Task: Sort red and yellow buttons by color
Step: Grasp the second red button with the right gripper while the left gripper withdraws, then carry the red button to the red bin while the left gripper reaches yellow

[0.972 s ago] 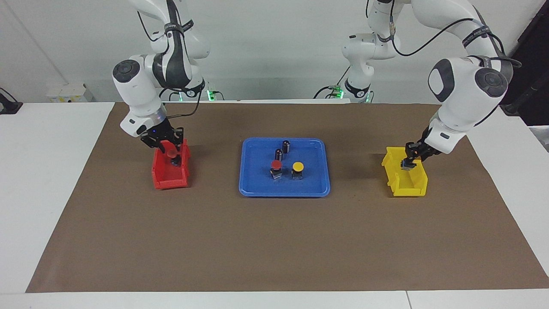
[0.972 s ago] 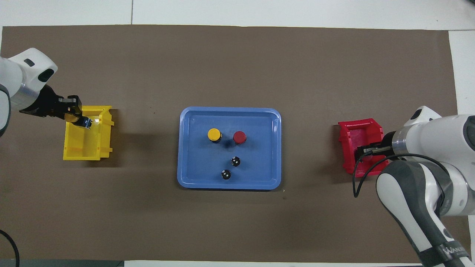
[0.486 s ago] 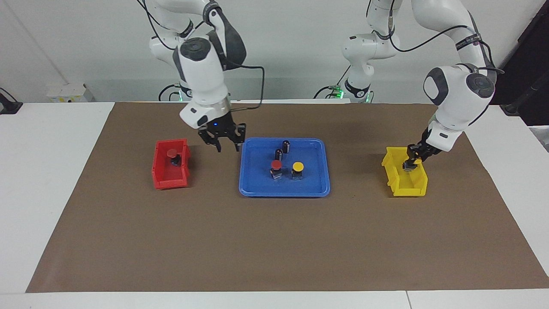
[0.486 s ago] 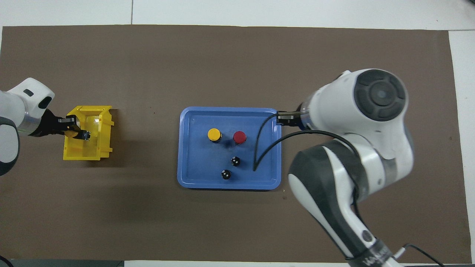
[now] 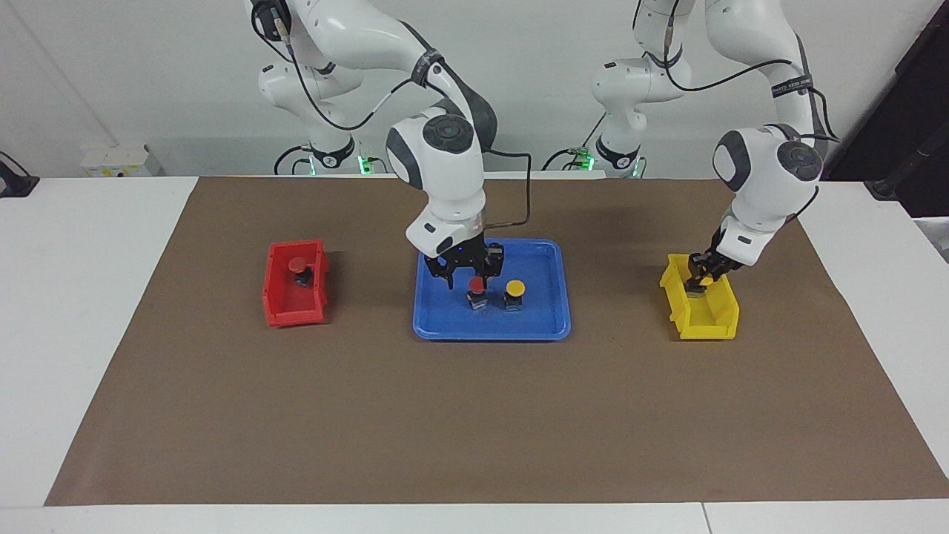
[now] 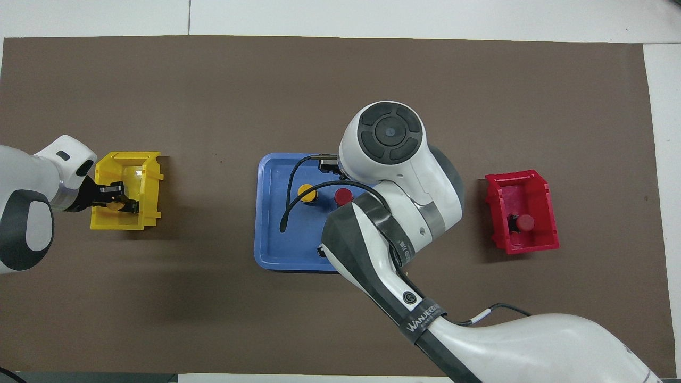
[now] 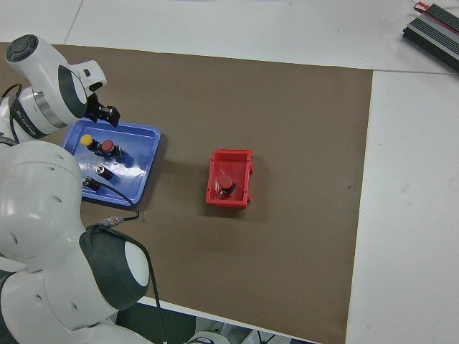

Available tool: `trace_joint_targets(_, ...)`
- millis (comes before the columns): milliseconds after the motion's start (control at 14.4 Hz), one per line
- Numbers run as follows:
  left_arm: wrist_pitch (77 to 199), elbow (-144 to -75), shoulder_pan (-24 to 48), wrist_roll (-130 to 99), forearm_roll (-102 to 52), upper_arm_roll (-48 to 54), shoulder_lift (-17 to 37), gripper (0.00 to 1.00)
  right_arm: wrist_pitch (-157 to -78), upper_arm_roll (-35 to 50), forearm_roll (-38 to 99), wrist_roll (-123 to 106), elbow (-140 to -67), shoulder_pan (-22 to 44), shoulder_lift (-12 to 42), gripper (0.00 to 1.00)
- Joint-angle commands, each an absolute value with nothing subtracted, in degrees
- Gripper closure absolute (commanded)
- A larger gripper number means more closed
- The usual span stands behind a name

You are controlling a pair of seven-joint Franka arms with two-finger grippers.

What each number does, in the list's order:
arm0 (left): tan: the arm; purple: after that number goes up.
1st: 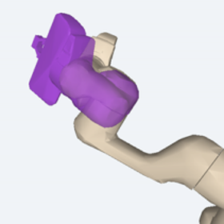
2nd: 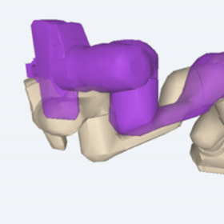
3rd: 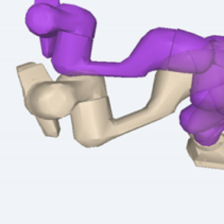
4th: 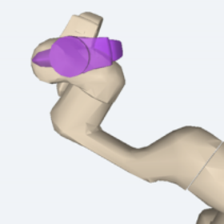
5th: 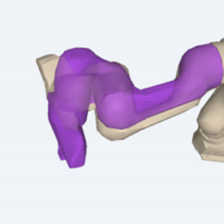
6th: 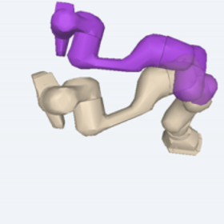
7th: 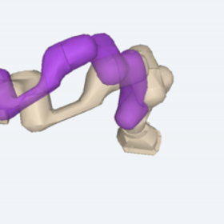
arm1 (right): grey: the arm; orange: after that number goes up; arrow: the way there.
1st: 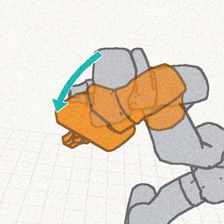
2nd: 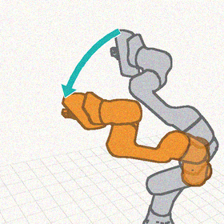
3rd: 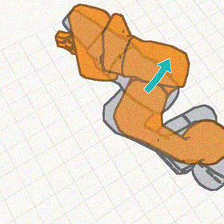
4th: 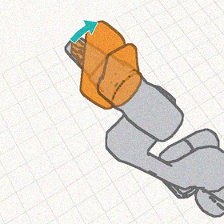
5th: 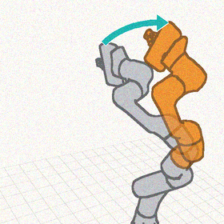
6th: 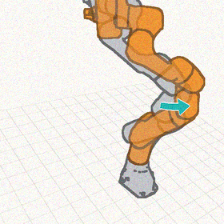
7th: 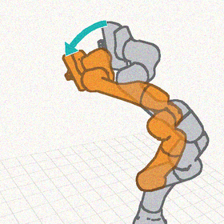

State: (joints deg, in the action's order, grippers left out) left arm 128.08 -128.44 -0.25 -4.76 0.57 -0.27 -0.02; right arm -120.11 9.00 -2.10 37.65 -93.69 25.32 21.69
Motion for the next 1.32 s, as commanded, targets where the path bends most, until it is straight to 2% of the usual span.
trace_joint_targets(0,125.3,-128.1,-0.1,-5.1,0.2,0.1,-1.8,0.30,-121.1,8.9,-4.6,38.8,-94.5,26.3,22.5,0.33)
trace_joint_targets(208,115.0,-119.7,-0.1,-4.8,0.3,0.2,-2.1,0.29,-123.2,8.9,-4.7,39.3,-98.3,27.1,21.9,0.31)
trace_joint_targets(278,111.7,-115.7,-0.1,-4.6,0.3,0.3,-2.0,0.20,-123.9,9.0,-4.7,39.7,-99.2,27.2,21.5,0.30)
trace_joint_targets(347,110.3,-112.0,0.0,-4.5,0.3,0.4,-1.8,0.01,-124.6,8.9,-4.7,39.8,-99.8,28.1,21.6,0.30)
trace_joint_targets(764,103.5,-108.5,0.9,-4.3,0.3,1.2,-7.3,0.00,-126.9,8.9,-4.7,40.0,-103.4,28.4,20.7,0.32)
trace_joint_targets(833,101.8,-107.2,0.9,-3.4,0.3,1.7,-7.8,0.00,-126.9,8.9,-4.7,40.2,-103.9,28.4,20.7,0.37)
trace_joint_targets(903,99.7,-105.5,0.9,-1.5,0.4,1.8,-7.7,0.00,-126.7,8.9,-4.7,40.3,-103.9,28.6,20.7,0.46)
trace_joint_targets(1042,97.4,-102.8,0.9,3.6,0.4,1.9,-6.9,0.00,-126.0,8.9,-4.7,40.9,-103.2,28.5,20.7,0.72)
trace_joint_targets(1111,98.3,-103.4,1.0,3.9,0.4,2.3,-6.9,0.00,-125.9,8.9,-4.7,42.0,-102.5,28.5,20.8,0.79)
trace_joint_targets(1250,101.3,-104.5,2.4,3.3,0.3,2.7,-6.9,0.00,-122.4,8.8,-4.6,41.8,-98.6,27.3,20.7,0.83)
